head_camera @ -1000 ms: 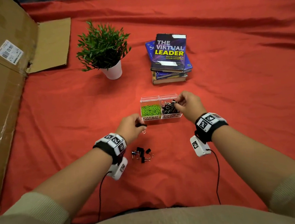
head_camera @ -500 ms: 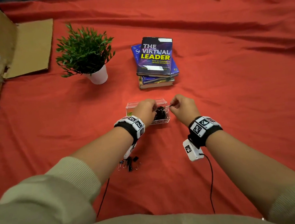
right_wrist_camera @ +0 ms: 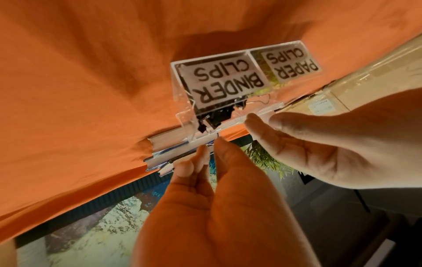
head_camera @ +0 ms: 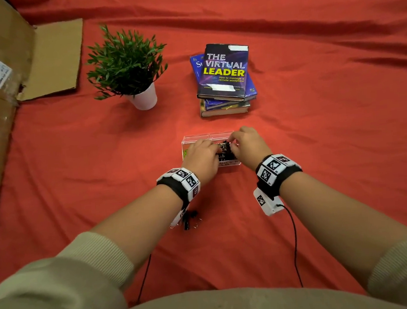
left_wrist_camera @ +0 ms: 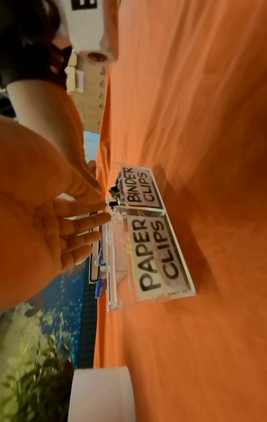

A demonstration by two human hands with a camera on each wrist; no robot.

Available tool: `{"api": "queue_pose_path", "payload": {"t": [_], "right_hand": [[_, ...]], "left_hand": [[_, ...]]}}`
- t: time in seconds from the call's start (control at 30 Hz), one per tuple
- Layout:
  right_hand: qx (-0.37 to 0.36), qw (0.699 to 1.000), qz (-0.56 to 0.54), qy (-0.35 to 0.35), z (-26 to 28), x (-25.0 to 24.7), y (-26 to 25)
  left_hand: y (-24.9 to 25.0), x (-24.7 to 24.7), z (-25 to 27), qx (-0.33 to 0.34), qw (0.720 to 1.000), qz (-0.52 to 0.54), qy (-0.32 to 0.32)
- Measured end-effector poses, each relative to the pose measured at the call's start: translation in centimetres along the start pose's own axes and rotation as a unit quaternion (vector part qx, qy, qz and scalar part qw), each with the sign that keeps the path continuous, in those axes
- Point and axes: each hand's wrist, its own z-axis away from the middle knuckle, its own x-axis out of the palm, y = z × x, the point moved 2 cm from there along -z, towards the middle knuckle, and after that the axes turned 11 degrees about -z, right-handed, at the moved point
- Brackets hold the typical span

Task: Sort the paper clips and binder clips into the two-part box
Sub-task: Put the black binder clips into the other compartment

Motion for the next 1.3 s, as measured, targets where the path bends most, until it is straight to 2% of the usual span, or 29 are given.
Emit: {"api": "queue_pose_path", "payload": {"t": [0.13, 0.23, 0.3, 0.47, 0.57, 0.7, 0.9, 1.0, 1.1, 1.2, 1.3], "right_hand": [[0.010, 0.998, 0.036, -0.053, 0.9, 0.7, -0.1], [0.001, 0.999, 0.015, -0.028, 1.7, 1.0, -0.7], [-0.037, 0.998, -0.004, -0.049, 2.9, 1.9, -2.1], [-0.079, 0.964, 0.015, -0.251, 7.9, 7.5, -5.5], [-0.069, 0.950, 0.033, -0.302, 9.8, 10.7, -6.4], [-0.045, 0.954, 0.039, -0.293, 10.8, 12.3, -6.4], [-0.011, 0.973, -0.020, -0.231, 10.7, 11.7, -5.8], [-0.028, 0.966, -0.042, -0.253, 11.1, 12.2, -6.6], [-0.044, 0.956, -0.011, -0.291, 11.8, 13.1, -7.1], [-0.069, 0.953, 0.043, -0.290, 12.3, 13.5, -6.8], [-0.081, 0.960, 0.031, -0.267, 12.7, 13.5, -6.5]], "left_hand": [[-2.3, -0.4, 2.7, -0.034, 0.995, 0.090, 0.001], [-4.4, 0.0, 6.3, -0.045, 0.990, 0.130, -0.045], [-5.7, 0.6, 9.1, -0.053, 0.987, 0.125, -0.083], [-7.9, 2.5, 14.4, -0.098, 0.978, 0.079, -0.168], [-7.8, 3.3, 15.8, -0.116, 0.975, 0.067, -0.178], [-7.5, 3.9, 16.2, -0.116, 0.977, 0.069, -0.165], [-7.7, 3.6, 16.6, -0.136, 0.975, 0.108, -0.136], [-8.2, 3.4, 16.8, -0.145, 0.973, 0.136, -0.120], [-8.7, 3.3, 16.6, -0.138, 0.971, 0.159, -0.115], [-8.4, 3.1, 16.1, -0.112, 0.971, 0.177, -0.118], [-7.3, 3.2, 15.4, -0.048, 0.973, 0.159, -0.158]]}}
